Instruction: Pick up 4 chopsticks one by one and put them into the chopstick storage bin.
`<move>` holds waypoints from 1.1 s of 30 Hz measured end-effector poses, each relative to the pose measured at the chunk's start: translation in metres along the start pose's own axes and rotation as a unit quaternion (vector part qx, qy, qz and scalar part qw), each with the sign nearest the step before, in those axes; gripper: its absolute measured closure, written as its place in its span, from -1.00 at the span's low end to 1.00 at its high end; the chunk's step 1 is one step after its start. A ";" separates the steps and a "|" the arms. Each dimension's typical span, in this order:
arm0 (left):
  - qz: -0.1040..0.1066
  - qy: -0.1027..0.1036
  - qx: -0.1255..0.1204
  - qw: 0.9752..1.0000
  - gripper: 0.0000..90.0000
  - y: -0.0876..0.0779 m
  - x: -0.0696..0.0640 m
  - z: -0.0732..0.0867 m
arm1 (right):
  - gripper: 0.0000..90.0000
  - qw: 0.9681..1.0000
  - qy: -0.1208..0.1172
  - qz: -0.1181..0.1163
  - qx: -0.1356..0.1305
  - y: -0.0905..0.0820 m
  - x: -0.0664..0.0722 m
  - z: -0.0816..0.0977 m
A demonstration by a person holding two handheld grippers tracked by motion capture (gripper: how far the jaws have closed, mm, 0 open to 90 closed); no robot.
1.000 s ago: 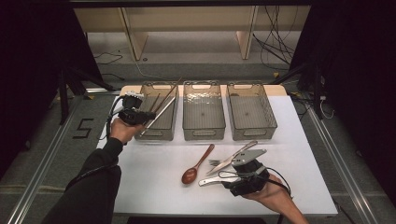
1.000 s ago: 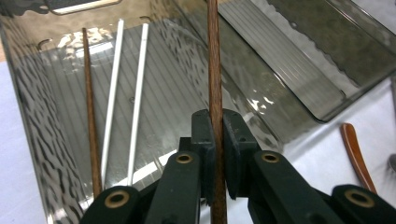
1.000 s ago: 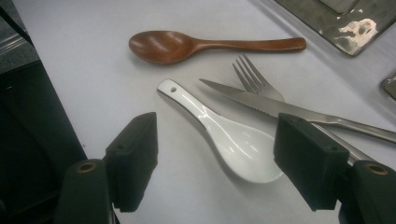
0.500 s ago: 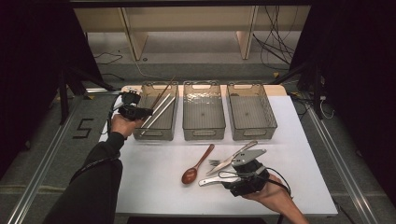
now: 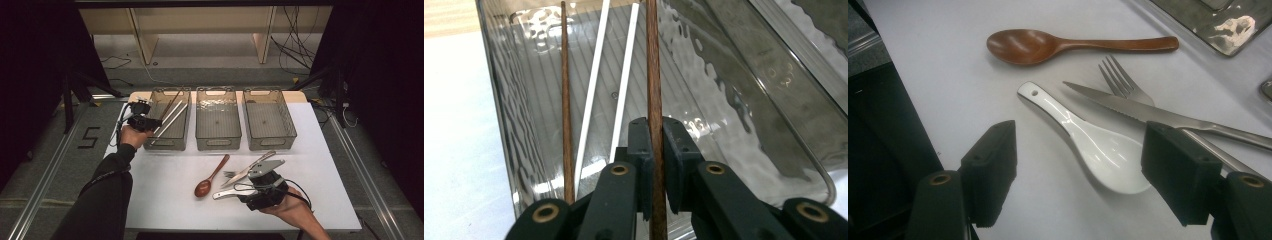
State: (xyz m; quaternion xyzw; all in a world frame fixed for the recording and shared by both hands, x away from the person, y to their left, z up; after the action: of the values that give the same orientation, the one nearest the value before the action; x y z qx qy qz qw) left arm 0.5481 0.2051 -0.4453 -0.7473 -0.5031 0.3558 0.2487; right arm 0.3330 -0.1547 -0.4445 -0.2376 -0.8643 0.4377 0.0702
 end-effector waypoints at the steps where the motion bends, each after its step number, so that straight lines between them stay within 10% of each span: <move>1: 0.001 -0.004 -0.002 1.000 0.79 0.000 0.002 0.000 | -0.30 1.000 0.000 0.000 0.000 0.000 0.000 0.000; 13: 0.035 -0.010 -0.029 0.999 -0.04 -0.029 -0.011 0.008 | -0.30 1.000 0.003 0.001 0.000 -0.001 0.000 0.000; 33: 0.112 0.045 -0.049 0.992 -0.39 -0.076 -0.051 0.057 | -0.30 1.000 -0.013 0.000 0.007 0.005 0.001 -0.002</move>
State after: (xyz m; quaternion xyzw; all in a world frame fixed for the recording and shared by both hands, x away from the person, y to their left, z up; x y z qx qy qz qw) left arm 0.4477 0.1866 -0.4112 -0.8252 -0.4216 0.3225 0.1930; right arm 0.3345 -0.1500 -0.4477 -0.2318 -0.8621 0.4465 0.0608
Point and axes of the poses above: each handheld gripper's, and its own axes: y roughly forward along the jaws, z roughly out of its underside, x roughly to its left, the point moved 4 cm from there along y, roughly forward along the jaws, and after that the axes turned 10 degrees about -y, right-handed, at the moved point
